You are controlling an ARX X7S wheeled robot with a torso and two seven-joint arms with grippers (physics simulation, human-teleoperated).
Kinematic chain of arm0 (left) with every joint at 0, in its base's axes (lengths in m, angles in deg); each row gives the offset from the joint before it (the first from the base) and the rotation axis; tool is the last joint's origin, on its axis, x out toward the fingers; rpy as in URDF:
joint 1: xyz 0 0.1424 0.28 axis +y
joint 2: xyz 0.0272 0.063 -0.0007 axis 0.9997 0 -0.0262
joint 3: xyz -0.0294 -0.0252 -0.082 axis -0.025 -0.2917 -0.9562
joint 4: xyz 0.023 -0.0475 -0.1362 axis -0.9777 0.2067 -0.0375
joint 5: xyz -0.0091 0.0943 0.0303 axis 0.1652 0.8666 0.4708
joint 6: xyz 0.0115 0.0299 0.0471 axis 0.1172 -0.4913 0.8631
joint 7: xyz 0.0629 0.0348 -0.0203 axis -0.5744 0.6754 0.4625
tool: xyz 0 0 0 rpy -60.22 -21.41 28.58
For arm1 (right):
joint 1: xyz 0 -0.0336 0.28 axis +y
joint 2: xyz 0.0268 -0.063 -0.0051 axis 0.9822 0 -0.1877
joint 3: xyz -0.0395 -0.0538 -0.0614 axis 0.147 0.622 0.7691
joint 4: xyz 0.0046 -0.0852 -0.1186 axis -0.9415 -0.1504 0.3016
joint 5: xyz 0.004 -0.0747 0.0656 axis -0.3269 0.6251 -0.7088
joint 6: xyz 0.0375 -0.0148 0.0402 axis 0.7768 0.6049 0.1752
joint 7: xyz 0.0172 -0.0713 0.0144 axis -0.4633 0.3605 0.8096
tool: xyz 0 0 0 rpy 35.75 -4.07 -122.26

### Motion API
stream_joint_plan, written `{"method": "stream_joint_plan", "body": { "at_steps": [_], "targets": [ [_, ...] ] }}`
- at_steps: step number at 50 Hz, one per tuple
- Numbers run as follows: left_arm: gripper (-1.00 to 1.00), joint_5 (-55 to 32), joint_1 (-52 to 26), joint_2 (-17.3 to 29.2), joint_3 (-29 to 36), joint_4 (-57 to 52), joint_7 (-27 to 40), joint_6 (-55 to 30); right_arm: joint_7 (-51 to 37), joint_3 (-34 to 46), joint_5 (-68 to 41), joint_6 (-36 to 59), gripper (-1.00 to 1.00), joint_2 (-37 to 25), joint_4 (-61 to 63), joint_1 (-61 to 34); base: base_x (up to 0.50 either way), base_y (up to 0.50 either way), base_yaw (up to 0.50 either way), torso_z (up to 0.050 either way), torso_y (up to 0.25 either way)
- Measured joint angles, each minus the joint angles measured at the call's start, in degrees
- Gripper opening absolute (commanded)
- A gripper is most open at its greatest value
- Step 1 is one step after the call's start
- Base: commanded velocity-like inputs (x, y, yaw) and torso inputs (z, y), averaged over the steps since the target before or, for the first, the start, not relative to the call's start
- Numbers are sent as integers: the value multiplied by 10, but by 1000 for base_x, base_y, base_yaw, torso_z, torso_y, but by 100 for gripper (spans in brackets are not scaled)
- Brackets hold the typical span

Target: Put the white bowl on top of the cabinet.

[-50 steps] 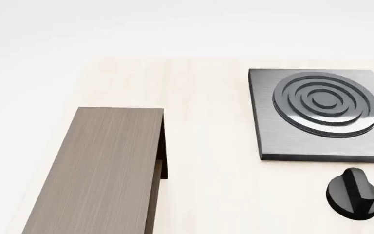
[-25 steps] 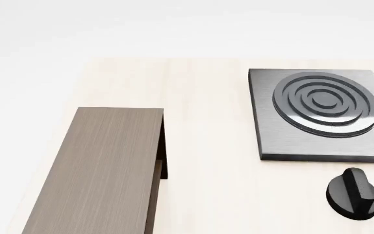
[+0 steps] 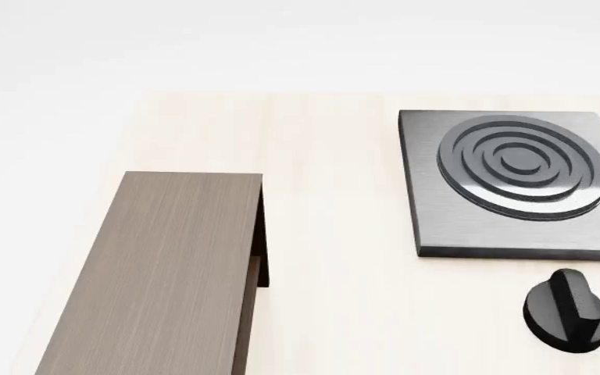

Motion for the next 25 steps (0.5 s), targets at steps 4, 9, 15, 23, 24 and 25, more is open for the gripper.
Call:
{"method": "stream_joint_plan", "body": {
  "at_steps": [4,9,15,23,24,25],
  "targets": [
    [100,0,0,0,1,0,0,0,-2,-53,4,26,100,20,-2,28,0,0,0,0,0],
    [100,-1,-1,1,1,1,1,0,-3,-99,8,47,100,39,-4,52,0,0,0,0,0],
    [100,-1,-2,2,2,2,1,0,-3,-133,11,62,100,53,-6,68,0,0,0,0,0],
    [100,-2,-1,3,3,2,2,0,-5,-163,12,75,100,65,-6,81,0,0,0,0,0],
    [100,-2,-1,3,3,2,2,1,-5,-167,11,77,100,66,-6,83,0,0,0,0,0],
    [100,-2,-1,3,3,2,3,1,-5,-171,11,78,100,68,-6,84,0,0,0,0,0]
  ]
}}
